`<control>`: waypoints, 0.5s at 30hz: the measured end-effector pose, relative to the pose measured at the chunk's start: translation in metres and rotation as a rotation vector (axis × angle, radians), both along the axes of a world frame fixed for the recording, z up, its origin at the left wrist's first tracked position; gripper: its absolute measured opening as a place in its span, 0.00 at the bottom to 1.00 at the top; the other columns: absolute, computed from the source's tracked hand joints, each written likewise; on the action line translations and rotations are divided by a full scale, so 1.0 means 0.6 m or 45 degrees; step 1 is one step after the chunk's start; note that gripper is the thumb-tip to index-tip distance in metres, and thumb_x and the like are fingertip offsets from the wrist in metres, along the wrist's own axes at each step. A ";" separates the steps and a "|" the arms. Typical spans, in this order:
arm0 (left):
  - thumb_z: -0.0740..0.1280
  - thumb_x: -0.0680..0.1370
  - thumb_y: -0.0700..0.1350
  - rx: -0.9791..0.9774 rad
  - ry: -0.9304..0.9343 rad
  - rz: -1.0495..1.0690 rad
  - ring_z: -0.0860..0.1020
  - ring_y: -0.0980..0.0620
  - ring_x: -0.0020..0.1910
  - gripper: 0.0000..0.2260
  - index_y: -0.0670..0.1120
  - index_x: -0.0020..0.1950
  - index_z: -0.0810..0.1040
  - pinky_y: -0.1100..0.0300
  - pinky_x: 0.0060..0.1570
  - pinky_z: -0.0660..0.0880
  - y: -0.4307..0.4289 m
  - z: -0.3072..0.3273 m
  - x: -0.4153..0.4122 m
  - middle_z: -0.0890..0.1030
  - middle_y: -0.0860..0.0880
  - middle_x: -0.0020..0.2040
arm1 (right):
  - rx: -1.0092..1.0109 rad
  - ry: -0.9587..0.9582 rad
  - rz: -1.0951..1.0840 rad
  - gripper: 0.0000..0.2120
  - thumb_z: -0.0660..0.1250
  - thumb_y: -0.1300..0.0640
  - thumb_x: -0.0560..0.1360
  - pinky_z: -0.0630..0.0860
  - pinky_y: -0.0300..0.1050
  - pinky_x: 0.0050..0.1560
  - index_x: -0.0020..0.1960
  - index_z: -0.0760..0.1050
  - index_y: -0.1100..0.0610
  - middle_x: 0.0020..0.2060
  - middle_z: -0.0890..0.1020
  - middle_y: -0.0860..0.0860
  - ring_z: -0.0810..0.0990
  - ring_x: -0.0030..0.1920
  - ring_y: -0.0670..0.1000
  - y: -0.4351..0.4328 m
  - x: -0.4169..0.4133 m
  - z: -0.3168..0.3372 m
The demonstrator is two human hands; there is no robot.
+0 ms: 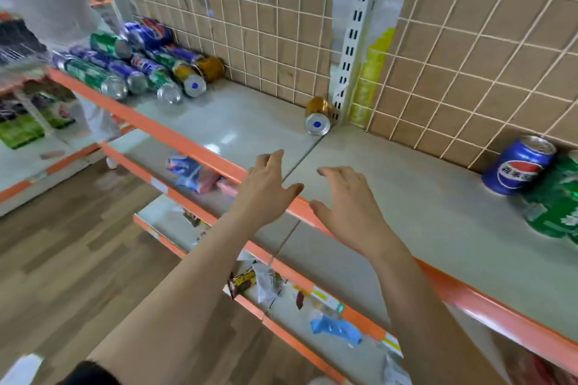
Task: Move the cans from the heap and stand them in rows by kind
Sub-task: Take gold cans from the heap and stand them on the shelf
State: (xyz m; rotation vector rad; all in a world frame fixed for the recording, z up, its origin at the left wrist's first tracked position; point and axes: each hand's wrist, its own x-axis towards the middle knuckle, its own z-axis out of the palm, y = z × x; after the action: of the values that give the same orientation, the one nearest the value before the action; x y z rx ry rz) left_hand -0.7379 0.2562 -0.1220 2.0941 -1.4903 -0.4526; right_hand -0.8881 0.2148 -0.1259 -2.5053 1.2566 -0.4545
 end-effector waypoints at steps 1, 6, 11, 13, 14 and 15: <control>0.66 0.76 0.51 0.002 0.007 0.002 0.63 0.39 0.69 0.32 0.44 0.75 0.56 0.49 0.67 0.63 -0.003 0.000 0.013 0.60 0.41 0.72 | 0.022 0.002 -0.017 0.27 0.66 0.51 0.75 0.61 0.50 0.68 0.70 0.64 0.56 0.66 0.69 0.56 0.65 0.67 0.58 -0.008 0.012 0.002; 0.65 0.77 0.51 0.015 0.037 0.027 0.62 0.41 0.70 0.31 0.45 0.75 0.54 0.50 0.67 0.63 -0.032 -0.001 0.076 0.59 0.43 0.73 | 0.131 0.002 -0.099 0.26 0.64 0.51 0.76 0.62 0.51 0.68 0.71 0.63 0.55 0.67 0.67 0.57 0.63 0.68 0.59 -0.069 0.070 0.006; 0.65 0.76 0.52 0.056 -0.016 0.003 0.64 0.40 0.69 0.32 0.45 0.75 0.55 0.49 0.68 0.63 -0.101 -0.006 0.150 0.60 0.42 0.73 | 0.176 0.020 -0.224 0.26 0.64 0.49 0.76 0.65 0.52 0.64 0.70 0.64 0.57 0.66 0.67 0.60 0.66 0.66 0.61 -0.178 0.137 -0.005; 0.65 0.77 0.53 0.075 -0.027 0.000 0.65 0.41 0.69 0.32 0.45 0.75 0.55 0.49 0.66 0.65 -0.138 -0.001 0.183 0.60 0.43 0.72 | 0.142 -0.009 -0.326 0.24 0.64 0.50 0.75 0.66 0.52 0.64 0.67 0.66 0.59 0.64 0.68 0.61 0.68 0.63 0.63 -0.225 0.161 -0.007; 0.65 0.77 0.53 0.086 -0.031 -0.003 0.65 0.41 0.69 0.32 0.45 0.75 0.55 0.49 0.66 0.65 -0.158 0.003 0.197 0.60 0.43 0.72 | 0.144 -0.041 -0.384 0.24 0.64 0.51 0.75 0.67 0.52 0.63 0.67 0.66 0.59 0.63 0.68 0.61 0.68 0.62 0.63 -0.248 0.171 -0.007; 0.65 0.77 0.53 0.095 -0.042 -0.014 0.65 0.41 0.69 0.32 0.46 0.75 0.55 0.49 0.66 0.65 -0.178 0.006 0.211 0.60 0.43 0.73 | 0.153 -0.060 -0.434 0.24 0.64 0.51 0.75 0.68 0.53 0.62 0.67 0.65 0.59 0.63 0.67 0.61 0.69 0.62 0.64 -0.269 0.181 -0.007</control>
State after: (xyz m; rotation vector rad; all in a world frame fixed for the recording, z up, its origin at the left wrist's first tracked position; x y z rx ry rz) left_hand -0.6116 0.1496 -0.1182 2.1616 -1.5265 -0.4868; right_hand -0.7794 0.0536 -0.1298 -2.1742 1.6473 -0.4952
